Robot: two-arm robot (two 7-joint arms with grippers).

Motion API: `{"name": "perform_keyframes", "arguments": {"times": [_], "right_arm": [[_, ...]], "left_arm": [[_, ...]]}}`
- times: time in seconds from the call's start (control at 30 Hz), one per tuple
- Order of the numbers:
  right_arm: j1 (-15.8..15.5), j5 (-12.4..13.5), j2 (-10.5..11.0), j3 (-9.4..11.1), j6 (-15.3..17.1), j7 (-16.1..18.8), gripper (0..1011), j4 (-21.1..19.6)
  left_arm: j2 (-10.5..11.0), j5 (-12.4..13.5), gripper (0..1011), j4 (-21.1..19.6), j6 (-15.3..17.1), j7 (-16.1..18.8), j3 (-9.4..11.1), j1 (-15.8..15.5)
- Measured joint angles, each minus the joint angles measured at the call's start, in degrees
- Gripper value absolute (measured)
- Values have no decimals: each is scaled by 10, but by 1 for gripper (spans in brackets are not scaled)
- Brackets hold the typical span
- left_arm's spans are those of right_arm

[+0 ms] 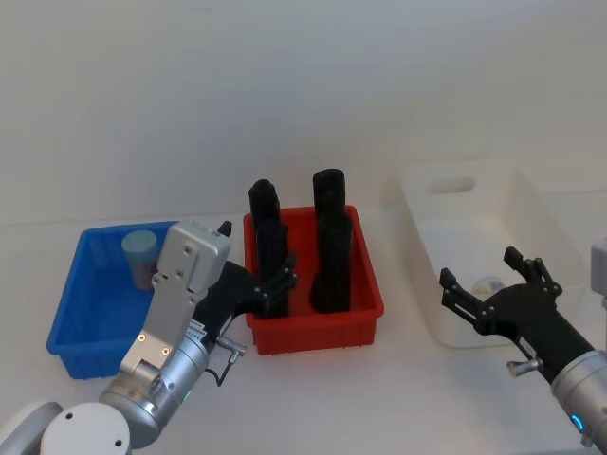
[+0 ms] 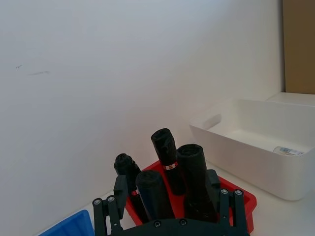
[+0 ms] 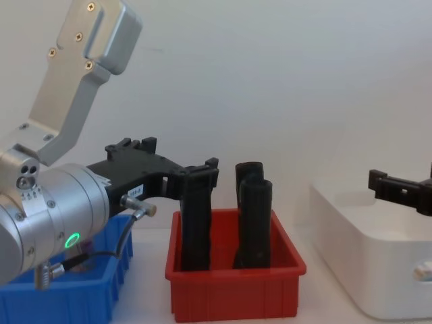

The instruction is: Pick the cotton swabs from the blue box and place them into the white box.

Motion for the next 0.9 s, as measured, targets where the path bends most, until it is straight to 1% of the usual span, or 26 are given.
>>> {"name": "perform_keyframes", "arguments": {"times": [0.9], "right_arm": [[0, 0, 0, 0, 0, 0, 1001, 0]], "left_arm": [[0, 0, 1004, 0, 0, 0, 0, 0]]}}
